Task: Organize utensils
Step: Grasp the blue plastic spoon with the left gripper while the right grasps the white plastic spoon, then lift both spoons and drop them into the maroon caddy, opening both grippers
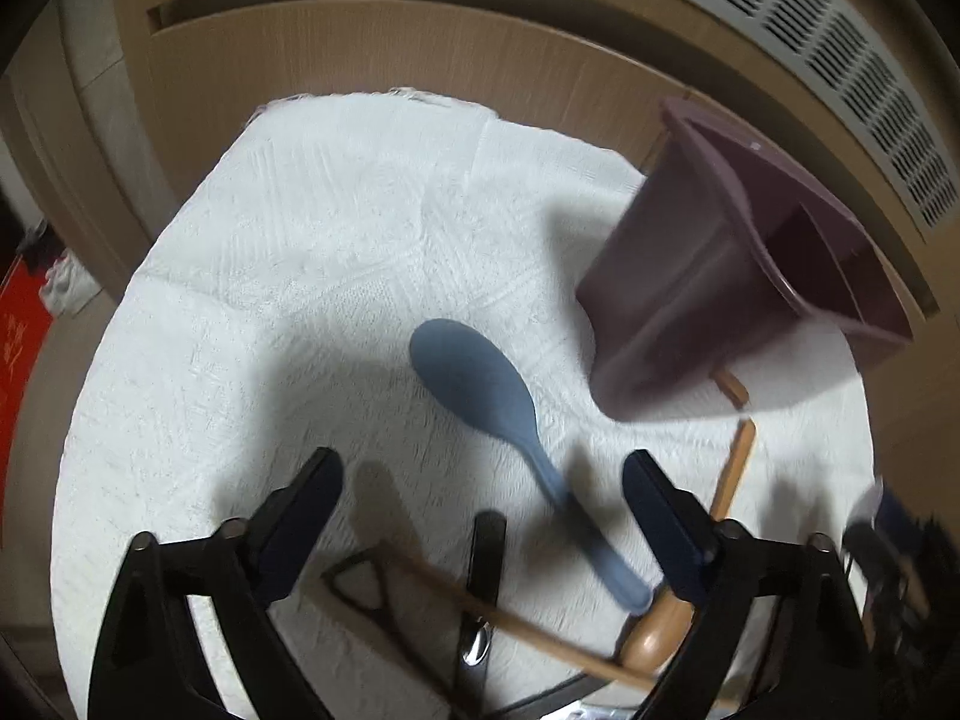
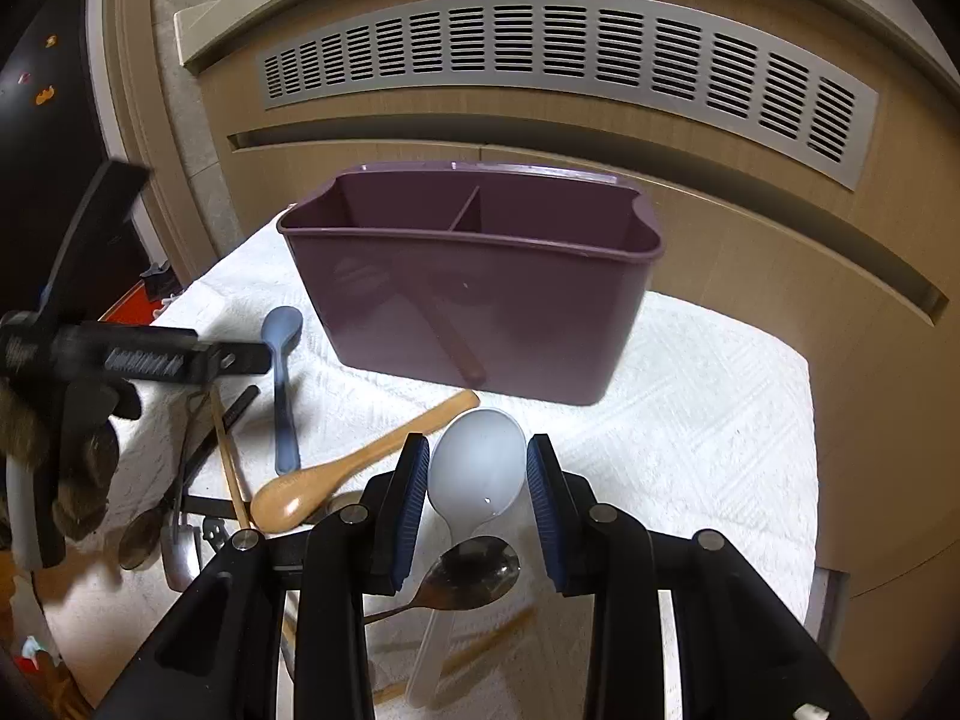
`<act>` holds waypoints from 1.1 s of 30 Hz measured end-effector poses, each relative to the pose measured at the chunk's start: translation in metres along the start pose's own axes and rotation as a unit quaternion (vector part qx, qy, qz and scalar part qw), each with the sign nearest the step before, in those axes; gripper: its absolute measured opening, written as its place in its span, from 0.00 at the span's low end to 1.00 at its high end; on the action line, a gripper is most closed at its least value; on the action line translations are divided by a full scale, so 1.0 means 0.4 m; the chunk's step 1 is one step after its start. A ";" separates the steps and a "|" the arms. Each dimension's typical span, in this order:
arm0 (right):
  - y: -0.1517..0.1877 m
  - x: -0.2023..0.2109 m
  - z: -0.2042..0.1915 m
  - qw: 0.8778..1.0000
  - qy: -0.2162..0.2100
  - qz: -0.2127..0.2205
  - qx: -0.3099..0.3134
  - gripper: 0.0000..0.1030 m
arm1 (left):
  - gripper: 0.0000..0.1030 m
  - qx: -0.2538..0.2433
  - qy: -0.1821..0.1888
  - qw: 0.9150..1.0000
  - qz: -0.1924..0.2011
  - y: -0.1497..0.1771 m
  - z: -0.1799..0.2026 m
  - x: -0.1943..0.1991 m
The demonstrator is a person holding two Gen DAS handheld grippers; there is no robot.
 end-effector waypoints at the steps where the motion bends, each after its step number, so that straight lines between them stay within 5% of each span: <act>1: 0.004 -0.001 0.000 1.000 0.001 0.001 -0.003 0.30 | 0.80 0.006 -0.016 1.000 0.001 -0.014 -0.003 -0.008; 5: 0.025 -0.002 0.012 1.000 0.006 -0.002 -0.017 0.30 | 0.80 0.016 -0.062 0.998 0.005 -0.052 -0.027 -0.042; 11: 0.041 0.009 0.021 1.000 0.006 0.000 -0.027 0.30 | 0.80 -0.007 -0.080 0.997 -0.019 -0.064 -0.032 -0.090; 14: 0.039 0.031 0.017 1.000 0.005 0.006 -0.029 0.30 | 0.59 -0.033 -0.081 0.996 0.002 -0.067 -0.024 -0.079; 15: 0.038 0.041 0.014 1.000 0.004 0.010 -0.030 0.30 | 0.44 -0.040 -0.078 0.996 0.013 -0.063 -0.020 -0.067; 20: 0.032 0.101 0.001 0.999 0.000 0.030 -0.026 0.29 | 0.17 -0.057 -0.037 0.995 0.073 -0.001 0.005 0.027; 29: 0.051 0.194 -0.017 0.999 0.001 0.043 -0.021 0.24 | 0.06 -0.127 -0.016 0.973 0.192 0.131 0.120 0.274; 33: 0.053 0.250 -0.036 0.998 0.000 0.059 -0.015 0.22 | 0.05 -0.107 0.006 0.973 0.206 0.132 0.109 0.331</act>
Point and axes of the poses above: each gripper's, at about its wrist camera, not at the fingertips, and x roughly against the way its jaws point, z to its right, y to its underside, the point moved 9 cm from there along -x, roughly the way its jaws point, and after that the axes turned 10 degrees about -x, right-handed, at the moved point
